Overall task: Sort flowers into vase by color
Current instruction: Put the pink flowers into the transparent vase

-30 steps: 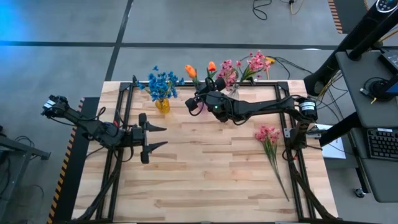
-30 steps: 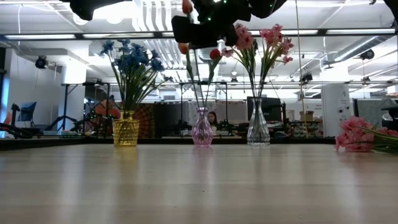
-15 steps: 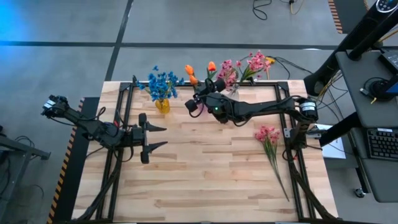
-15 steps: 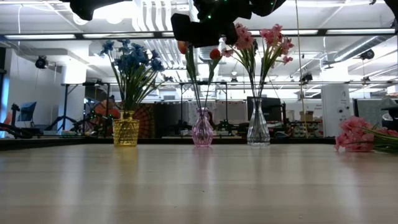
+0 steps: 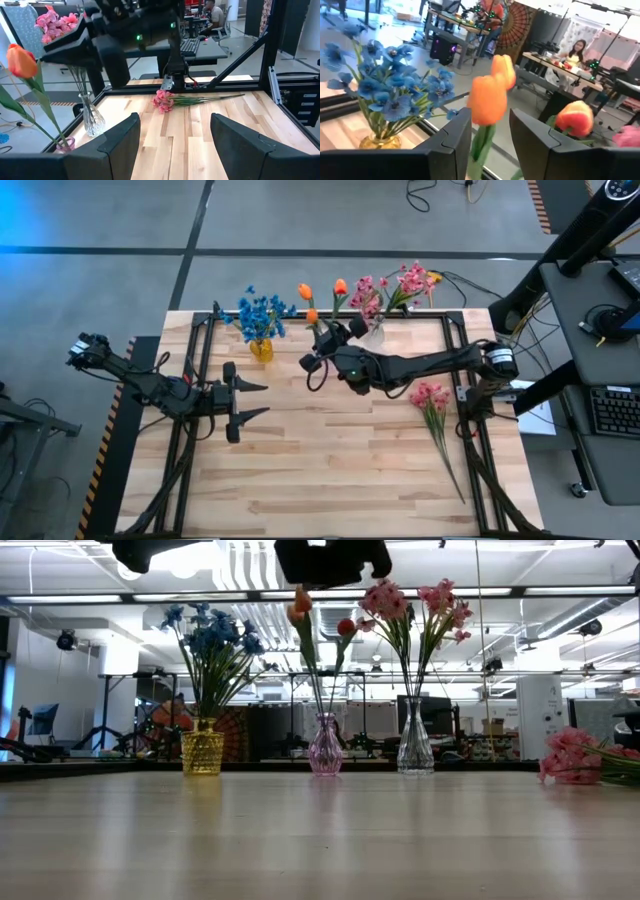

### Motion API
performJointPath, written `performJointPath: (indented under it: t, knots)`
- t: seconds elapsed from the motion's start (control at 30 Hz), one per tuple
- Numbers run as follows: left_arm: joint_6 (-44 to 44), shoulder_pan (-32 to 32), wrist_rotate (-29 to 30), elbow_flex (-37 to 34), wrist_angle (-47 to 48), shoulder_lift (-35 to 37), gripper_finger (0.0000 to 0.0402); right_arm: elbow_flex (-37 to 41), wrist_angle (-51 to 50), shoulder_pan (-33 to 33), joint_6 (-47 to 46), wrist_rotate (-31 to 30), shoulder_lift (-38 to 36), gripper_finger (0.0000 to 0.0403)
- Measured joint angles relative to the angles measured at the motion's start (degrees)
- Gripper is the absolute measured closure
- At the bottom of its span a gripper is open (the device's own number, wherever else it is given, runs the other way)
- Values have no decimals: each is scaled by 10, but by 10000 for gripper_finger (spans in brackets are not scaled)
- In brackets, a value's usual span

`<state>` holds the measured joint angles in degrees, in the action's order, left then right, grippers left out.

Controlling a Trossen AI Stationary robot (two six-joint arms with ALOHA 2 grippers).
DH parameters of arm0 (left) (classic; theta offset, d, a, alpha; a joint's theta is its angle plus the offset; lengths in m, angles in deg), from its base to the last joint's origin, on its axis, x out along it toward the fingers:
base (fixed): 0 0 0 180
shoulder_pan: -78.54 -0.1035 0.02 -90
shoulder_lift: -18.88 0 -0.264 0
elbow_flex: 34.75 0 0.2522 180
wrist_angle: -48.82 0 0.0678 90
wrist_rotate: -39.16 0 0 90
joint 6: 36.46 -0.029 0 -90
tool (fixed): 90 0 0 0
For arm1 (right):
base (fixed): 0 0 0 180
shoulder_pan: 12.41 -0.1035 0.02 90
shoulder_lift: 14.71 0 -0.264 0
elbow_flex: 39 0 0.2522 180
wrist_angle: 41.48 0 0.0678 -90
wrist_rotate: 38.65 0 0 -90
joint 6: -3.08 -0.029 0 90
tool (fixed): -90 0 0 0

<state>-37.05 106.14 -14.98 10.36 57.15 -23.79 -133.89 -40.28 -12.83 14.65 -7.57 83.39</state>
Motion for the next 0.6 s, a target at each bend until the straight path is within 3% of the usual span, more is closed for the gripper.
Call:
performJointPath:
  t: [0.17, 0.33, 0.43, 0.6]
  knots:
    - [2, 0, 0, 0, 1, -1, 177, -22, -80, -21, -19, -21, -17, 276]
    - [3, 0, 0, 0, 5, -3, 177, -53, -267, -68, -128, 0, -43, 283]
    - [6, 0, 0, 0, 5, -3, 177, -81, -410, -95, -224, 63, -57, 288]
    - [12, 0, 0, 0, 5, -3, 177, -113, -637, -107, -434, 230, -70, 293]
